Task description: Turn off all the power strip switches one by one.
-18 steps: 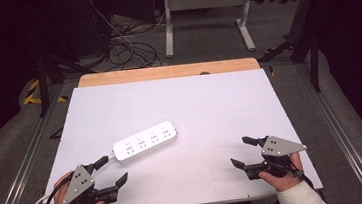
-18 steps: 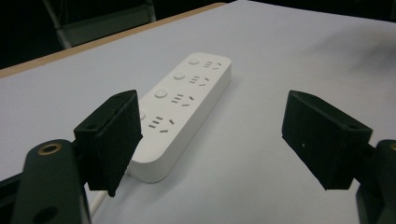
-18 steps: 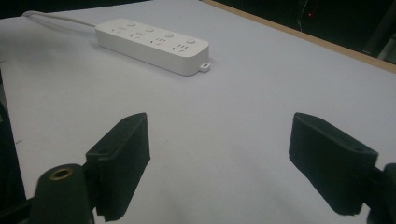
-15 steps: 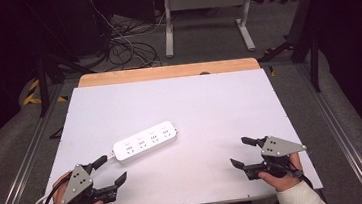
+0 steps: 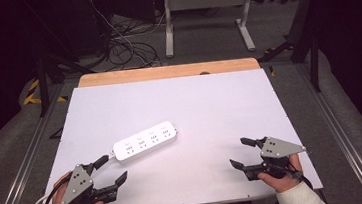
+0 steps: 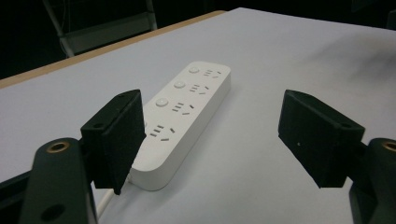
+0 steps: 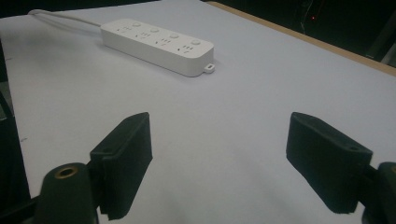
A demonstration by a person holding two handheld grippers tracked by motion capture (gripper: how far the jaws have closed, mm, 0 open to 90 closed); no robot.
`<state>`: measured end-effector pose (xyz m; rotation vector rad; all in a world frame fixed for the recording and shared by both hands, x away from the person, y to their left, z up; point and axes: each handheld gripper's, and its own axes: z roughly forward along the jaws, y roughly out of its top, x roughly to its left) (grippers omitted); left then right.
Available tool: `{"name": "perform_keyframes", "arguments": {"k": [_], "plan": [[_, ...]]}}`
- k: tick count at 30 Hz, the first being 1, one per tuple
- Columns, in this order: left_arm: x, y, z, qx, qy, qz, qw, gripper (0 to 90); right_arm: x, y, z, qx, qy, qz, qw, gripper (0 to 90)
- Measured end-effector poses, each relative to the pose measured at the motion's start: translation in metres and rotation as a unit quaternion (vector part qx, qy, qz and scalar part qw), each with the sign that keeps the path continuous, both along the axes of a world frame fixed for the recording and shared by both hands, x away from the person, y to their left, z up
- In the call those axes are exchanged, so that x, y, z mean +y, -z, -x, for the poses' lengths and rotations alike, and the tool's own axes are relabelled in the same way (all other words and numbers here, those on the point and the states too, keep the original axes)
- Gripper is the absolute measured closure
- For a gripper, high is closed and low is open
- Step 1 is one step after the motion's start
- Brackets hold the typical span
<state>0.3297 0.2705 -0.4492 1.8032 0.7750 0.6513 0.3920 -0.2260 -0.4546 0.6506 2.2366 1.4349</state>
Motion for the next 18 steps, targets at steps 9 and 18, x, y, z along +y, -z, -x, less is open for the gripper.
{"name": "perform_keyframes", "arguments": {"k": [9, 18], "plan": [[0.004, -0.005, -0.002, -0.013, -0.001, 0.010, 0.9999, 27.0, 0.001, 0.001, 0.000, 0.003, -0.001, -0.002, 1.0000, 23.5], [-0.001, -0.014, -0.006, -0.023, -0.005, 0.020, 0.9995, 24.9, 0.003, 0.001, 0.000, 0.005, -0.004, 0.002, 1.0000, 23.6]]}}
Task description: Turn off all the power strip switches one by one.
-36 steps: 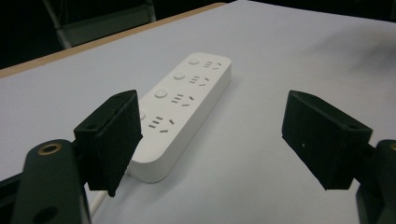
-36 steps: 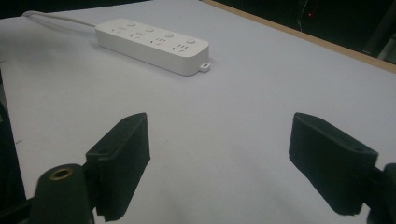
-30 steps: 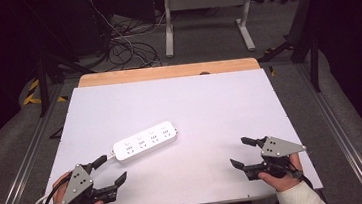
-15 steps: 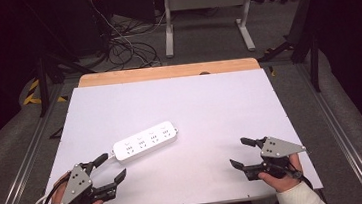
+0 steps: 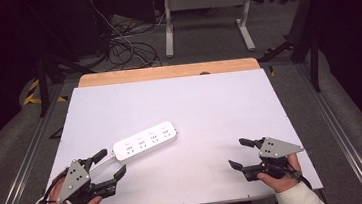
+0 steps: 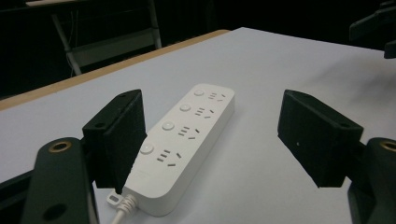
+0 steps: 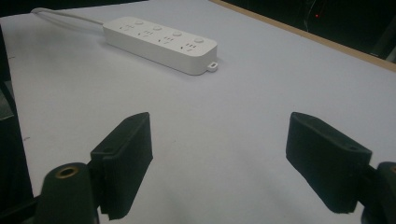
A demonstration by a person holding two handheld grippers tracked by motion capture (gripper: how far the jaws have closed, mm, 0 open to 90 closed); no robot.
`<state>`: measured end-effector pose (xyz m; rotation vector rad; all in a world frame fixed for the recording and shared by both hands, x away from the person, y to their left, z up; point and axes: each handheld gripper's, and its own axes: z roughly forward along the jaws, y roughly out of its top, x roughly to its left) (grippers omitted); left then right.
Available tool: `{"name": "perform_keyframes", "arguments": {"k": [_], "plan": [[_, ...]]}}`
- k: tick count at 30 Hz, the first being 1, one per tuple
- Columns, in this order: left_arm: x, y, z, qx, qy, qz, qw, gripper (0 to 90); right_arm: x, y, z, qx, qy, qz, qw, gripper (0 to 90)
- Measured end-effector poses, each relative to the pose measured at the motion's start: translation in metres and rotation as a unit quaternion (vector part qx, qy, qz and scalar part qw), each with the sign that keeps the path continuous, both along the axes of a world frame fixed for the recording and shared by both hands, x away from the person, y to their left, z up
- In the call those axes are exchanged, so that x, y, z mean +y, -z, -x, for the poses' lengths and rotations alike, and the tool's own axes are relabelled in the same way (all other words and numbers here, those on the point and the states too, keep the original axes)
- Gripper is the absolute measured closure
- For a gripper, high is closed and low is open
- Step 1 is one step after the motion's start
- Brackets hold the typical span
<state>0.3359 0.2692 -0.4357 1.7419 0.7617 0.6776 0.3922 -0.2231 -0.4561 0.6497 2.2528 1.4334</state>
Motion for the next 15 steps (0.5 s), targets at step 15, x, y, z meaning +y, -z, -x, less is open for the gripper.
{"name": "perform_keyframes", "arguments": {"k": [15], "plan": [[-0.012, -0.017, -0.024, 0.030, 0.005, 0.011, 0.9995, 30.5, 0.002, 0.001, 0.000, 0.004, -0.005, 0.004, 1.0000, 23.7]]}}
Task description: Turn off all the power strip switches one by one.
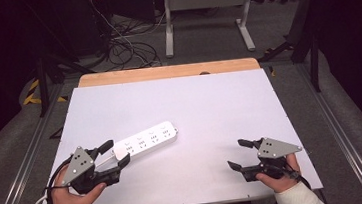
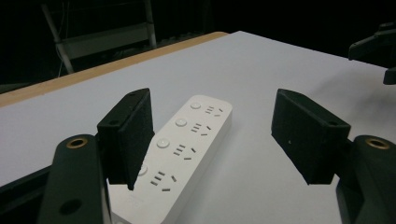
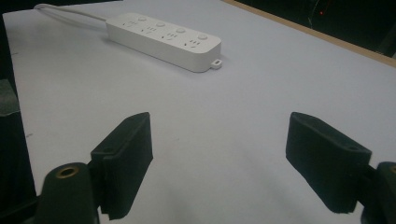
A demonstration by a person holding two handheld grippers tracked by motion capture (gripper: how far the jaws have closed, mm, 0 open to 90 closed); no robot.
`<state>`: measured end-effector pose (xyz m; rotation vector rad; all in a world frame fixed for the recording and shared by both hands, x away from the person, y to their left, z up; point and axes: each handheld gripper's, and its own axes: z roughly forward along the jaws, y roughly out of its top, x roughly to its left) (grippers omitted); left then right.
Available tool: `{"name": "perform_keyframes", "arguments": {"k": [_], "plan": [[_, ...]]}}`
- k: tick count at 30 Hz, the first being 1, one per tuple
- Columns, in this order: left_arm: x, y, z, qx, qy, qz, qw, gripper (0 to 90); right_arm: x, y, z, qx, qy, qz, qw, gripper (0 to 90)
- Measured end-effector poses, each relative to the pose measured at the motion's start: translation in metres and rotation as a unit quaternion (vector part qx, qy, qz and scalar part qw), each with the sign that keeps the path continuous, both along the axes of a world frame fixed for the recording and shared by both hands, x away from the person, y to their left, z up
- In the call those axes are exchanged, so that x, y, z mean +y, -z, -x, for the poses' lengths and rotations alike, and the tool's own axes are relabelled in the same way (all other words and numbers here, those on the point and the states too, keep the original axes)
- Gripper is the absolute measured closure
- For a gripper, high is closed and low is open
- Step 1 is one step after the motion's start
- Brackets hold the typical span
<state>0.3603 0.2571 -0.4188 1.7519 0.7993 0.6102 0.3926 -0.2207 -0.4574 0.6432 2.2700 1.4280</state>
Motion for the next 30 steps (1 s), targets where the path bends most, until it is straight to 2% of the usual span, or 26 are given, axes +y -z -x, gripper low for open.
{"name": "perform_keyframes", "arguments": {"k": [8, 18, 19, 25, 29, 30], "plan": [[-0.004, -0.003, -0.015, 0.008, 0.001, -0.003, 1.0000, 30.5, 0.000, 0.001, 0.000, 0.002, -0.002, -0.002, 1.0000, 23.8], [-0.011, -0.002, -0.037, 0.023, -0.005, 0.008, 0.9997, 29.6, 0.000, 0.001, -0.001, 0.003, -0.003, -0.001, 1.0000, 24.1], [-0.014, -0.001, -0.042, 0.030, -0.004, 0.002, 0.9995, 29.2, 0.000, 0.001, -0.001, 0.004, -0.003, 0.001, 1.0000, 24.1], [-0.016, 0.001, -0.050, 0.031, -0.009, -0.004, 0.9995, 29.2, 0.000, 0.001, -0.001, 0.002, -0.004, 0.000, 1.0000, 24.1], [-0.014, 0.002, -0.053, 0.038, -0.012, -0.006, 0.9992, 34.6, 0.000, 0.001, -0.001, 0.003, -0.004, 0.002, 1.0000, 24.1], [-0.013, 0.003, -0.053, 0.046, -0.016, -0.003, 0.9988, 40.8, 0.000, 0.002, -0.001, 0.003, -0.003, 0.002, 1.0000, 24.5]]}}
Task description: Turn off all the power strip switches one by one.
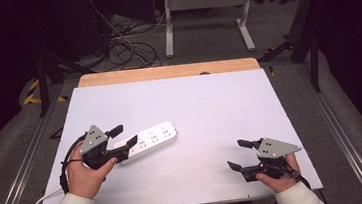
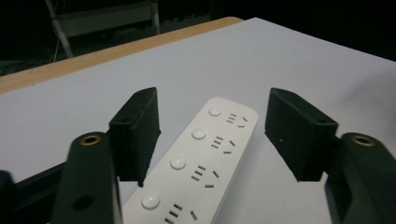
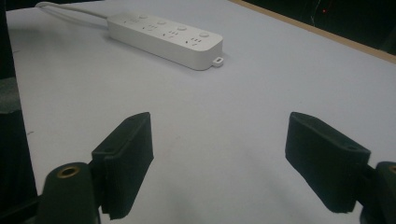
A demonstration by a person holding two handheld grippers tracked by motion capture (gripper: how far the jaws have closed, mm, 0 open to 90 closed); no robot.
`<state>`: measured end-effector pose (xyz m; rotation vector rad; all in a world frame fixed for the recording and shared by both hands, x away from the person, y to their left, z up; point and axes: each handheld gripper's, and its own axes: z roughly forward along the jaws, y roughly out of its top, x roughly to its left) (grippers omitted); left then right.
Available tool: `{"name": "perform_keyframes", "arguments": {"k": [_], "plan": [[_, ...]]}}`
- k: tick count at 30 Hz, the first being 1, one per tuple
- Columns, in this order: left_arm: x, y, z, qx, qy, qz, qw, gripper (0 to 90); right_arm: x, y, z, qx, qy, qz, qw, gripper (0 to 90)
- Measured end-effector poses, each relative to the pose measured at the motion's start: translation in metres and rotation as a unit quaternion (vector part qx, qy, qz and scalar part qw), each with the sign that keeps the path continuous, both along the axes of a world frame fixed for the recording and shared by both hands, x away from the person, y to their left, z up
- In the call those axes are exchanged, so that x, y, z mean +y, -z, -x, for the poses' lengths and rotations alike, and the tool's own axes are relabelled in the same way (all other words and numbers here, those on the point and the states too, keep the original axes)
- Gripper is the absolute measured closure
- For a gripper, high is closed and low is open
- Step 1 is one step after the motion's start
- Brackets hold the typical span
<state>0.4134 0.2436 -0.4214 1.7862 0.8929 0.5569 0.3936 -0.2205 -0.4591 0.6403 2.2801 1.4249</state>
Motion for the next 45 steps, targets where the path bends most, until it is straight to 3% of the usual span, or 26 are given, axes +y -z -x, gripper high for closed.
{"name": "perform_keyframes", "arguments": {"k": [2, 3, 4, 5, 8, 12, 19, 21, 25, 32, 35, 39, 43, 45], "plan": [[0.004, 0.000, -0.003, 0.026, -0.005, 0.005, 0.9996, 50.2, 0.000, 0.000, 0.000, 0.000, 0.000, 0.000, 1.0000, 24.6], [0.004, 0.000, -0.003, 0.026, -0.005, 0.005, 0.9996, 56.4, 0.000, 0.000, 0.000, -0.001, 0.000, 0.000, 1.0000, 24.6], [0.006, 0.001, -0.004, 0.049, -0.004, 0.005, 0.9988, 63.9, 0.000, 0.000, 0.000, -0.001, 0.000, 0.001, 1.0000, 24.6], [0.007, 0.001, -0.005, 0.057, -0.004, 0.007, 0.9983, 68.3, 0.001, 0.000, 0.000, -0.001, 0.000, 0.002, 1.0000, 24.6], [0.010, 0.001, -0.007, 0.061, -0.014, -0.003, 0.9980, 90.0, 0.001, 0.000, 0.000, -0.001, -0.002, 0.002, 1.0000, 24.6], [0.014, 0.001, -0.011, 0.070, -0.021, -0.001, 0.9973, 90.0, 0.001, 0.000, 0.000, -0.001, -0.002, 0.002, 1.0000, 24.6], [0.013, 0.005, -0.017, 0.082, -0.042, -0.039, 0.9950, 90.0, 0.001, 0.000, 0.001, -0.001, -0.004, 0.003, 1.0000, 24.6], [0.013, 0.008, -0.021, 0.100, -0.042, -0.044, 0.9931, 90.0, 0.001, 0.001, 0.001, -0.001, -0.004, 0.003, 1.0000, 24.6], [0.012, 0.010, -0.024, 0.118, -0.036, -0.041, 0.9915, 90.0, 0.001, 0.001, 0.001, -0.001, -0.003, 0.004, 1.0000, 24.6], [0.011, 0.017, -0.034, 0.143, -0.049, -0.042, 0.9876, 90.0, 0.001, 0.001, 0.001, 0.000, -0.004, 0.005, 1.0000, 24.6], [0.011, 0.020, -0.038, 0.147, -0.056, -0.069, 0.9852, 90.0, 0.001, 0.001, 0.001, 0.000, -0.004, 0.004, 1.0000, 24.6], [0.010, 0.022, -0.039, 0.160, -0.056, -0.069, 0.9831, 90.0, 0.001, 0.001, 0.001, 0.001, -0.005, 0.005, 1.0000, 24.4], [0.010, 0.026, -0.042, 0.171, -0.054, -0.086, 0.9801, 90.0, 0.001, 0.001, 0.000, -0.001, -0.003, 0.005, 1.0000, 24.0], [0.010, 0.026, -0.043, 0.170, -0.055, -0.090, 0.9798, 90.0, 0.001, 0.001, 0.001, -0.001, -0.002, 0.005, 1.0000, 23.8]]}}
